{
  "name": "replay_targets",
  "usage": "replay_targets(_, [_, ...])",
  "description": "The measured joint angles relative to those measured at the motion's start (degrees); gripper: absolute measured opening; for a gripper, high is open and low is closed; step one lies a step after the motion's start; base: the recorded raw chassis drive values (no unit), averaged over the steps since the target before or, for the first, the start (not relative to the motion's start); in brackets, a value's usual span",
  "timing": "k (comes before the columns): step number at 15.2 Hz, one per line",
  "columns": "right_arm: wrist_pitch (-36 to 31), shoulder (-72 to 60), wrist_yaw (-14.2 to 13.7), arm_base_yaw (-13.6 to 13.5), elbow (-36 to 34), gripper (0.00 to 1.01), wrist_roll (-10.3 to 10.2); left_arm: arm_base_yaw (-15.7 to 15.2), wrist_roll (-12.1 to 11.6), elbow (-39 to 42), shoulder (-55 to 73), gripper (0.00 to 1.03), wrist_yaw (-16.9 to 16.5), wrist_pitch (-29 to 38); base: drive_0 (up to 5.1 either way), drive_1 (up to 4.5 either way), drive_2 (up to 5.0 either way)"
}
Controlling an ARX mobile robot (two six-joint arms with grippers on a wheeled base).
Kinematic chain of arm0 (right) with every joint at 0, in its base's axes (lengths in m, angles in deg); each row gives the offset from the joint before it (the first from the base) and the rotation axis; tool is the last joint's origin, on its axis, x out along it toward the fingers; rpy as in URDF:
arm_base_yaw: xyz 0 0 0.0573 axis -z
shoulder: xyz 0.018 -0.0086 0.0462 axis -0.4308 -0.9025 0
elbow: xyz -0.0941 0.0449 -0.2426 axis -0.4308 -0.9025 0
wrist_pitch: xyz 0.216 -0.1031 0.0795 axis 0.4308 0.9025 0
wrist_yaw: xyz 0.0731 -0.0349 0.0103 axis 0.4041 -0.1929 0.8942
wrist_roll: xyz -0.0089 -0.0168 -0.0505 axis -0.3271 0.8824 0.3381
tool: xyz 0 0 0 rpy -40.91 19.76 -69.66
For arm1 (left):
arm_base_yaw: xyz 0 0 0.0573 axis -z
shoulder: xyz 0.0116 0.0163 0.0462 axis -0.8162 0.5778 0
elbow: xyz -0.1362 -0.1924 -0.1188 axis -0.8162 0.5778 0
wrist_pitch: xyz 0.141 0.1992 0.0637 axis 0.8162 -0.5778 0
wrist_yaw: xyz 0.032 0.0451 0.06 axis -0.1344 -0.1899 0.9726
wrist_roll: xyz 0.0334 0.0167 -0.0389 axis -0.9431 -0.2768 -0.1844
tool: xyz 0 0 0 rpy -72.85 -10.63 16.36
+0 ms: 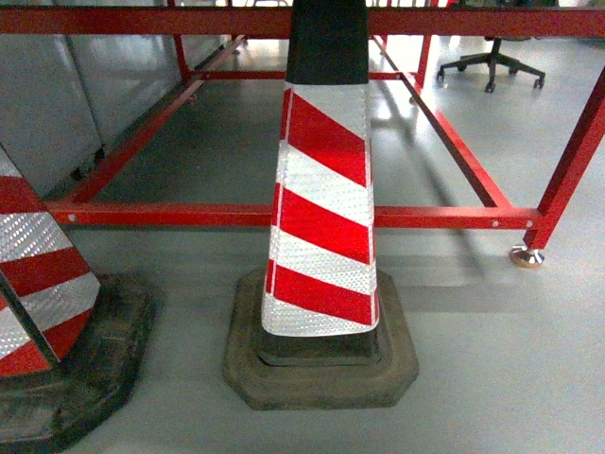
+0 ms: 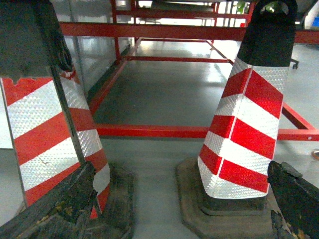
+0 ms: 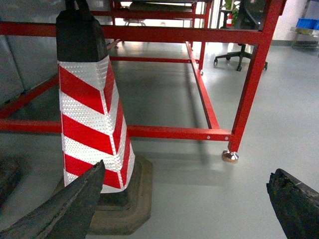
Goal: Sort blue parts and orange caps into right shelf containers
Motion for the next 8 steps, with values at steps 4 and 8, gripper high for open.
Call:
replay_targets(4, [0.0,0.0,0.0,0.0,0.0,0.98,0.0,0.0,0.0,0.0,0.0,0.98,0.0,0.0,0.0,0.00,0.0])
replay_targets(8, [0.0,0.0,0.0,0.0,0.0,0.98,0.0,0.0,0.0,0.0,0.0,0.98,0.0,0.0,0.0,0.00,0.0])
